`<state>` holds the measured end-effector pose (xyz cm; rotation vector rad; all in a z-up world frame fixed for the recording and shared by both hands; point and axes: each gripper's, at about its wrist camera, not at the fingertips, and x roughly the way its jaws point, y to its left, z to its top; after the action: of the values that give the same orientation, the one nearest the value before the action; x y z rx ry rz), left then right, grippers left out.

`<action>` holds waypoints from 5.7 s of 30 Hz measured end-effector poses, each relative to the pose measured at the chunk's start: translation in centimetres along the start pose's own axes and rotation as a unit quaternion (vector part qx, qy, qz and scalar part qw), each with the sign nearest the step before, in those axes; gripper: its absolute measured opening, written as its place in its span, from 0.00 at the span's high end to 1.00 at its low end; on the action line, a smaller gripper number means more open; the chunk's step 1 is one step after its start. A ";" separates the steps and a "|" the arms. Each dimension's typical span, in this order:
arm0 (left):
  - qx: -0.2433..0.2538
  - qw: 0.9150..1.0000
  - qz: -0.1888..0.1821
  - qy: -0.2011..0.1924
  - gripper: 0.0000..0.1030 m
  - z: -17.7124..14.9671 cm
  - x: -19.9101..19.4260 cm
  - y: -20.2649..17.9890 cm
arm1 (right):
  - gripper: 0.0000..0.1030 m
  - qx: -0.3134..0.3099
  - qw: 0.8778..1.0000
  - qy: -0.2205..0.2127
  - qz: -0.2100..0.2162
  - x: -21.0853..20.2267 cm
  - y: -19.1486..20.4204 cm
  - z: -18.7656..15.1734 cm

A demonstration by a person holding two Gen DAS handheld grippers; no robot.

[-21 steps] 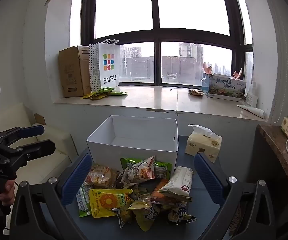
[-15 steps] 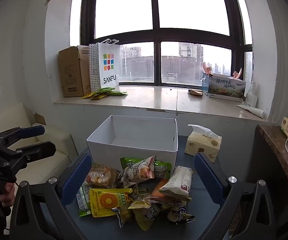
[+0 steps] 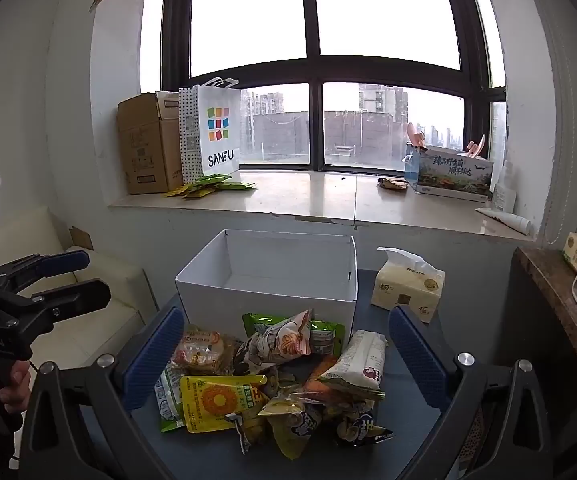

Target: Organize snacks

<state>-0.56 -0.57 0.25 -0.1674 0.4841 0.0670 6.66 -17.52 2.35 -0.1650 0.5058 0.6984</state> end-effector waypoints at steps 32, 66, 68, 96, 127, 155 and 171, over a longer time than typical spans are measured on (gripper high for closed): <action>0.005 1.000 0.001 -0.003 0.00 0.2 0.0 0.0 | 0.00 0.003 1.000 0.004 0.008 0.2 -0.1 -0.2; 0.015 1.000 0.004 0.002 0.00 0.1 0.0 -0.3 | 0.00 0.009 1.000 0.020 0.014 0.5 0.0 -0.8; 0.016 1.000 0.006 0.001 0.00 0.1 0.0 -0.3 | 0.00 0.011 1.000 0.024 0.012 0.7 -0.2 -0.8; 0.042 0.999 0.005 -0.028 0.00 -2.0 1.5 0.2 | 0.40 0.173 0.921 0.350 -0.012 22.8 -12.2 -6.8; 0.235 0.957 0.047 0.163 0.01 -6.7 24.3 -6.0 | 0.65 0.228 0.973 0.024 0.027 -0.4 -14.3 -3.4; -0.107 0.991 -0.074 -0.020 0.64 6.1 12.8 9.3 | 0.65 0.102 0.992 0.042 0.053 10.3 -6.2 2.1; -0.103 0.982 0.049 0.151 0.05 5.6 26.2 14.1 | 0.00 0.021 0.984 0.175 -0.013 28.9 -6.6 6.1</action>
<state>23.68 14.97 -9.13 -0.3603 0.7898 0.1907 32.18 -4.03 -6.84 -0.2562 0.8533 0.6353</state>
